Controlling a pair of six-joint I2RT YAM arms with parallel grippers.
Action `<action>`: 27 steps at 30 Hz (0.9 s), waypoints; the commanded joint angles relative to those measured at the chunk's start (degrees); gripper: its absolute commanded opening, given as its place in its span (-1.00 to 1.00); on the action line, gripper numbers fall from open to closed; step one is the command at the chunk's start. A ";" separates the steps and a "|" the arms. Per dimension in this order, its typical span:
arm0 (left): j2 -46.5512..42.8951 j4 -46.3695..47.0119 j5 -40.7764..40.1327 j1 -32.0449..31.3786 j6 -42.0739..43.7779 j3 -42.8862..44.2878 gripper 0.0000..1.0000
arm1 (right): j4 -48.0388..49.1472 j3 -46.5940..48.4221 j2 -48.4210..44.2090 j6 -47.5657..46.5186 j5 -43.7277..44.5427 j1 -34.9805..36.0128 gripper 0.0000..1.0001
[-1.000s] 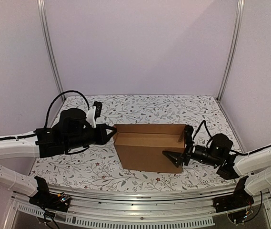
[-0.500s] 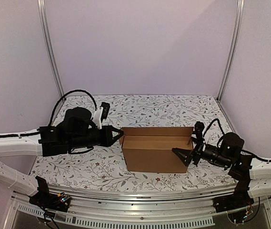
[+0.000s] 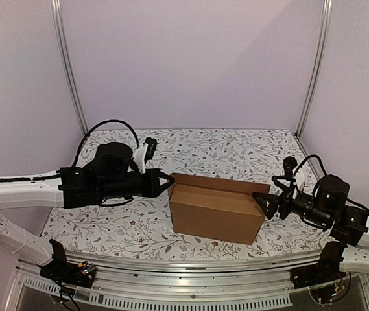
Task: Fold the paper box
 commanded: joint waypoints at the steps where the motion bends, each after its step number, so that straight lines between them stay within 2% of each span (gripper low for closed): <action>1: 4.16 -17.00 2.17 -1.82 -1.34 -2.65 -1.00 | -12.39 5.47 -0.76 5.34 3.37 0.00 0.97; 6: 4.71 -17.11 1.94 -2.03 -1.77 -2.13 -1.00 | -22.62 11.94 -0.74 11.03 6.25 0.01 0.98; 23: 5.10 -18.62 -0.69 -3.02 -4.90 -0.73 -1.00 | -42.79 26.09 3.40 27.18 2.84 0.25 0.98; 27: 5.07 -18.29 -0.84 -3.39 -5.01 -0.83 -1.00 | -46.28 27.45 5.36 29.51 3.30 1.90 0.85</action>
